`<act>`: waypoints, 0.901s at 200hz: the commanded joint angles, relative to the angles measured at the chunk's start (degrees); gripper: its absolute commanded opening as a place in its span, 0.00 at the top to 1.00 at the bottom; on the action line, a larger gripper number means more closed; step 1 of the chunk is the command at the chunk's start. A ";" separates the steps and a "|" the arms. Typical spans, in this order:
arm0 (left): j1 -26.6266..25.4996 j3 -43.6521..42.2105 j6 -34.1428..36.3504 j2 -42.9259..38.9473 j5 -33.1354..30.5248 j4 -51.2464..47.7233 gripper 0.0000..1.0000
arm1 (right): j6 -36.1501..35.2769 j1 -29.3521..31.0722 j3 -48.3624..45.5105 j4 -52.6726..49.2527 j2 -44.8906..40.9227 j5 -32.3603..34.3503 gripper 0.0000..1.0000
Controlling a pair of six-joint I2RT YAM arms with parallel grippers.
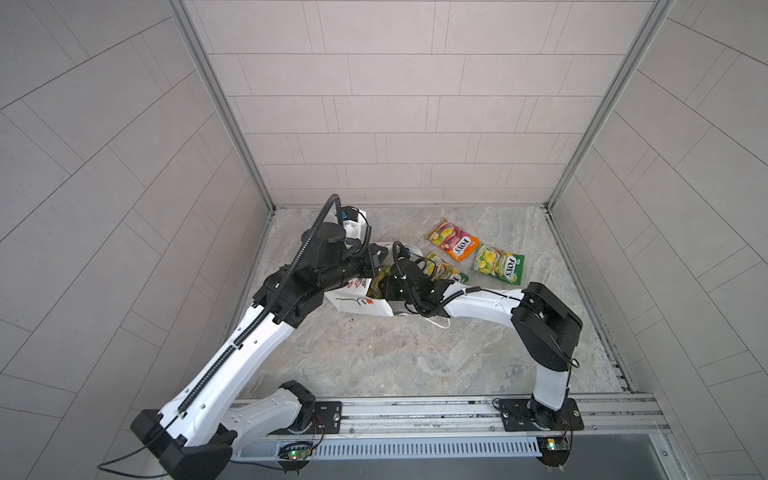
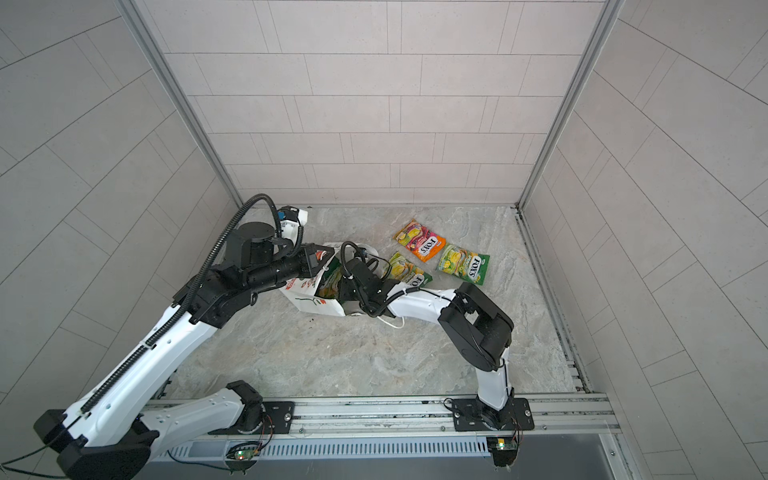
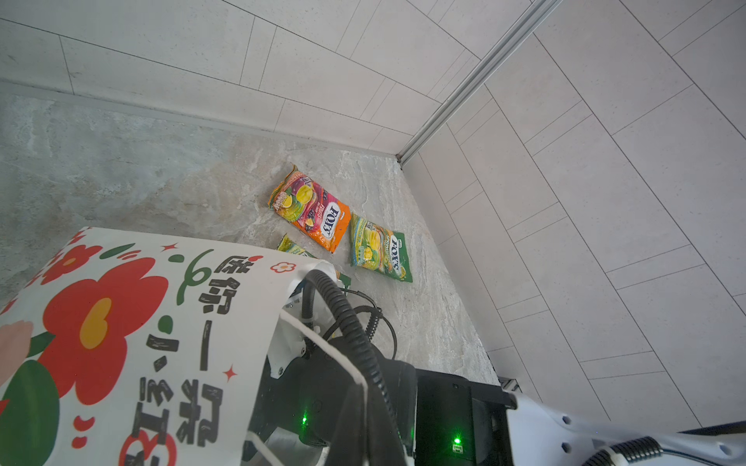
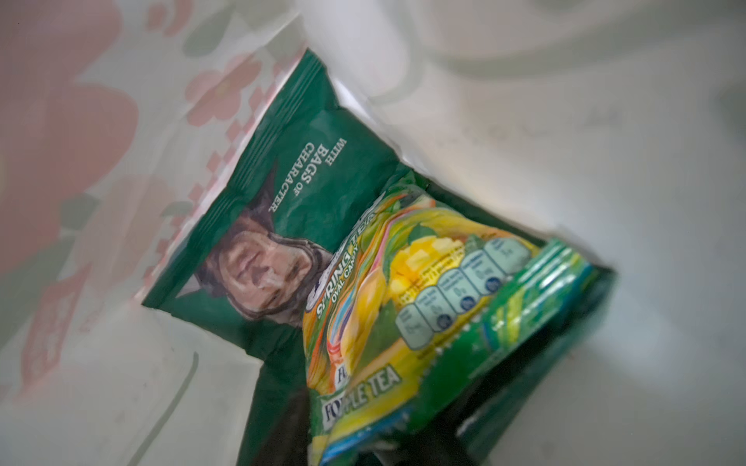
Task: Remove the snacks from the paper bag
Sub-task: 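Reach the right gripper into the bag toward the last green packets, then grasp a green Fox's Spring Tea packet with the right gripper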
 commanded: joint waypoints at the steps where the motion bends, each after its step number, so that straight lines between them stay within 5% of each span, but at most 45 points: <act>1: -0.03 0.71 0.38 -1.08 0.53 1.93 1.00 | -1.76 -0.08 0.98 -0.26 -0.11 -0.80 0.78; 22: -0.05 0.74 0.67 -1.17 -0.25 1.51 1.00 | -3.41 -0.17 0.05 0.57 -1.71 -2.16 1.00; 180: -0.03 0.05 1.53 -1.22 -5.00 -0.98 1.00 | -8.62 -3.46 -11.61 2.90 -20.38 -11.12 1.00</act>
